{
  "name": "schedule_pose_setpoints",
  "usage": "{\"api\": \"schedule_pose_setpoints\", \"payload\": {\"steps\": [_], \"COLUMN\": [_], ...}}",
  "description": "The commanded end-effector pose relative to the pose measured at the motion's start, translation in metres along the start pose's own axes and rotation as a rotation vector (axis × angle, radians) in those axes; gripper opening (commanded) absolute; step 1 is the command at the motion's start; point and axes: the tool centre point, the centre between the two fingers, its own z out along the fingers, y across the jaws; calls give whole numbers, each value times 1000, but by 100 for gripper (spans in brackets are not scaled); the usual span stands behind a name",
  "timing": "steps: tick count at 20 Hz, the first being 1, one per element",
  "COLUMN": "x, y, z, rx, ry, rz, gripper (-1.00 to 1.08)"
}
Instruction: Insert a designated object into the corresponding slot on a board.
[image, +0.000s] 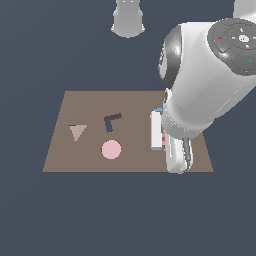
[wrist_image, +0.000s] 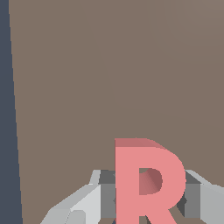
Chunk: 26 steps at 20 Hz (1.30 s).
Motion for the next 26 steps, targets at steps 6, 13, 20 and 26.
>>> {"api": "schedule_pose_setpoints", "payload": {"steps": [6,13,20,26], "x": [-23,-38,-45,-46], "y": [2,0,-2,-3], "z": [-2,-3,-3,-3], "rx": [1,1,1,1], "ry": [0,0,1,1], "rz": [205,331,398,409], "gripper": [-100,-100,-100,-100]}}
